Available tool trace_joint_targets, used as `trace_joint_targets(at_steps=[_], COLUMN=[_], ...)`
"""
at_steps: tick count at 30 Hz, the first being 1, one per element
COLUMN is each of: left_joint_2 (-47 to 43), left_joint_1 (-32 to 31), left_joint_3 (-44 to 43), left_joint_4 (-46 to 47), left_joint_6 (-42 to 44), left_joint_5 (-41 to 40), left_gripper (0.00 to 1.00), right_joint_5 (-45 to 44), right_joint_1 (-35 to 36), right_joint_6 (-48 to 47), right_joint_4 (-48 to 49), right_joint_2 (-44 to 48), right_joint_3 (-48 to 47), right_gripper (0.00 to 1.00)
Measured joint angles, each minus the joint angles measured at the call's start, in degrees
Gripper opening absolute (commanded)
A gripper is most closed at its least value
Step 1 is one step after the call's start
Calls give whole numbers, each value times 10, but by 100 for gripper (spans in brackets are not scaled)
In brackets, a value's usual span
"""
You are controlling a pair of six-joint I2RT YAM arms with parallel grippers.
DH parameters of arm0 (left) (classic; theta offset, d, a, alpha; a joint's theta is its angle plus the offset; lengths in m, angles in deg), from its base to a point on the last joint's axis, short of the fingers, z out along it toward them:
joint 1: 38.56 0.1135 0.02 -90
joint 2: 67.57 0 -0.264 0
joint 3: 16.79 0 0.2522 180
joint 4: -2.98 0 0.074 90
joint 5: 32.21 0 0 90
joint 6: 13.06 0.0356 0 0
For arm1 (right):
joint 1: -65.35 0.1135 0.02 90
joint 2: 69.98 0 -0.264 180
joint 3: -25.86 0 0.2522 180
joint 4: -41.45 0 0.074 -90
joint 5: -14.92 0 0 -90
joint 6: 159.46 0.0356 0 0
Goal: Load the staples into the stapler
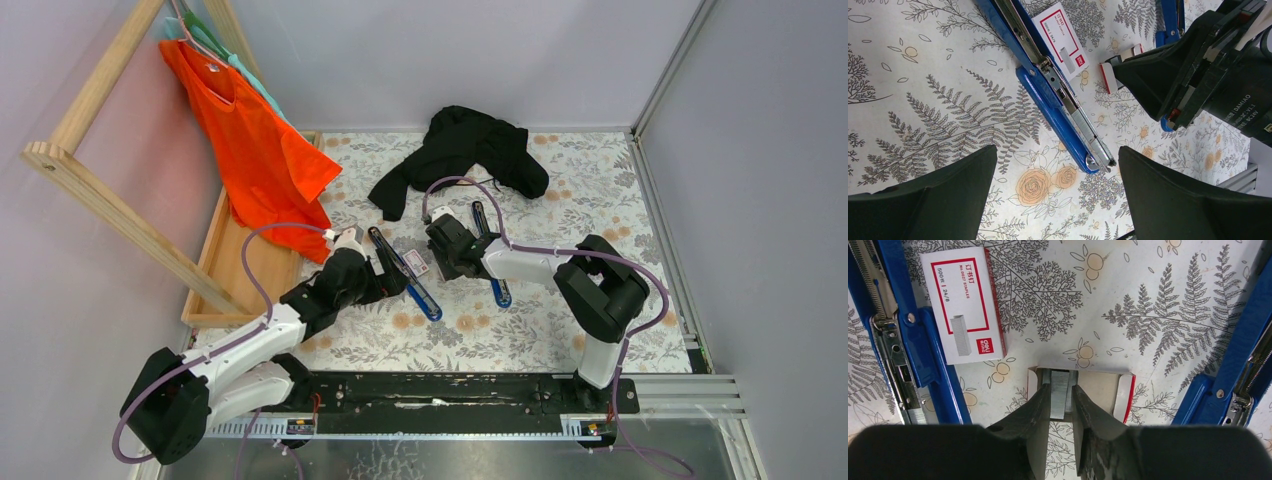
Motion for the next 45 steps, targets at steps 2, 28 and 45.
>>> trace_joint_targets(at_steps=[2, 28, 45], left_joint_2=[0, 4, 11], left_joint_1=[0, 0, 0], left_joint_3=[0, 0, 0], left_joint_4=[0, 1, 9], left_joint_6=[0, 0, 0], left_joint_5=[0, 1, 5], left_gripper=[98, 98, 98], right_joint_5=[3, 9, -3], right_joint_1=[0, 0, 0], right_joint_6=[0, 1, 2], right_joint_4=[0, -10, -14], right_joint_2=[0, -12, -15], right_joint_3=[0, -19, -23], right_gripper=[29, 29, 26])
